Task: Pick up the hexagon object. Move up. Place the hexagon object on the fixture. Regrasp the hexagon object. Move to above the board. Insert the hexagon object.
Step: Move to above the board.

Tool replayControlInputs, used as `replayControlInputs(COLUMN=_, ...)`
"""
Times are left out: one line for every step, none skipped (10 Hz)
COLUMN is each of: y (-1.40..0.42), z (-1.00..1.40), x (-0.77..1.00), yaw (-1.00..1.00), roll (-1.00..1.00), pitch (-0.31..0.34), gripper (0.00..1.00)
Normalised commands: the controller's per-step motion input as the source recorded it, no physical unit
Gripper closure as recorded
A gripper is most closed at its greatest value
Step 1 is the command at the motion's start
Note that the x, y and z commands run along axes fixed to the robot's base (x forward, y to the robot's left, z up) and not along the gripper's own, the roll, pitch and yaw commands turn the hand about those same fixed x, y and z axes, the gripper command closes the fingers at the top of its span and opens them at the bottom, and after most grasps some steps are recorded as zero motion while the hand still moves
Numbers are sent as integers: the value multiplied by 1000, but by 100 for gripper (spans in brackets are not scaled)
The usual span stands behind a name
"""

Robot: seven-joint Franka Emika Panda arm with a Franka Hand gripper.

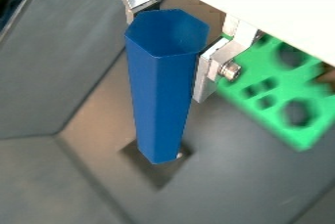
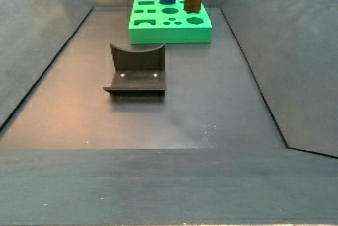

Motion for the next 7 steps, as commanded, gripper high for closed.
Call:
replayControlInputs(y=-831, z=69, x=-1000, yaw=-26, roll=-1000, pitch=-137, gripper=100)
replayControlInputs(y=-803, z=69, x=-1000, yaw=-27, roll=-1000, pitch=-147, gripper=100)
replayControlInputs(y=-771, z=71, x=-1000, yaw=-32, roll=-1000, pitch=-155, gripper=100)
replayControlInputs(y=-488, z=41, x=-701, yaw=-42, roll=-1000, pitch=-170, gripper=100)
replayControlInputs(y=-252, z=22, x=-438, yaw=-47, roll=-1000, pitch=-180, gripper=100)
replayControlInputs(y=-98, z=7, x=-216, yaw=-51, roll=-954, pitch=-146, gripper=100)
replayControlInputs(y=-59, z=3, x=-136, yaw=-44, roll=-716, pitch=-100, gripper=100)
